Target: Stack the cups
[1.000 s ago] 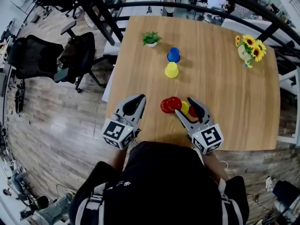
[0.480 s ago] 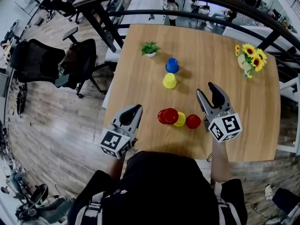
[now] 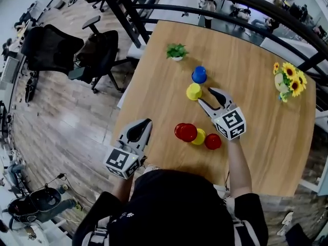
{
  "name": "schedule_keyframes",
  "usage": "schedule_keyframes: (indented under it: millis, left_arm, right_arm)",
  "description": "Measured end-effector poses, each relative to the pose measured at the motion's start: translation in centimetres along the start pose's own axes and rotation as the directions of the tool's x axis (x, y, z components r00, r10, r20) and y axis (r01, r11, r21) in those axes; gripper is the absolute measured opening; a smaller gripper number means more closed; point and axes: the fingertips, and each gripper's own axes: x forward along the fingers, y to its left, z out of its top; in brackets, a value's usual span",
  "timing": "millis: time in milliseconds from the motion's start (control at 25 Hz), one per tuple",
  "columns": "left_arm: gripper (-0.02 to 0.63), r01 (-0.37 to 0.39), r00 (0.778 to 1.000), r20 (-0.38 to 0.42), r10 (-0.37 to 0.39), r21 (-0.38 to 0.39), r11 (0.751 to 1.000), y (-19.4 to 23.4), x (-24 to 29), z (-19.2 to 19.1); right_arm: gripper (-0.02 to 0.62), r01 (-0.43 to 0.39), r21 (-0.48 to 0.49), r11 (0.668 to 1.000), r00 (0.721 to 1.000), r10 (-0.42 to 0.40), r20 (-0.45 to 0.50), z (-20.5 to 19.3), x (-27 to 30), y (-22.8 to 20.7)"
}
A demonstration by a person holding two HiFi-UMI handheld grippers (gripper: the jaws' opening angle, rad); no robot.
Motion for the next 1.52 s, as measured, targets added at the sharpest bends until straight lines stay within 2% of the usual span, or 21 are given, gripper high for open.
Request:
schedule_keyframes:
  millis: [160, 440, 720, 1080, 1520]
  left_arm:
    - [0.018, -0.055, 0.998, -0.019, 0.055, -0.02, 0.998, 0.2, -0.5, -0.3]
    - [0.017, -0.124, 0.991, -0.054, 0.121, -0.045, 0.991, 0.6, -1.4, -1.6]
    - [0.018, -0.155, 0.987, -0.049, 0.152, -0.058, 0.986, 0.7, -1.9, -1.5]
    - [0.018, -0.091, 0.996, 0.0, 0.092, -0.039, 0.995, 0.7, -1.5, -0.5]
    - [0.017, 0.064, 0.996, 0.06, -0.065, 0.017, 0.998, -0.7, 0.2, 1.3]
  right_arm:
    - [0.23, -0.056, 0.026, 0.998, 0.998, 0.057, -0.014, -1.4, 2.6, -0.4]
    - [0.252, -0.105, 0.006, 0.995, 0.993, 0.105, -0.062, -3.8, 5.5, -0.5]
    - [0.204, -0.057, 0.05, 0.997, 0.995, 0.06, -0.076, -4.9, 6.0, -1.3]
    - [0.201, 0.05, 0.072, 0.996, 0.998, -0.047, -0.039, -2.2, 1.1, -1.9]
    - [0.201, 0.201, 0.114, 0.973, 0.977, -0.207, 0.047, 2.0, -8.9, 0.9]
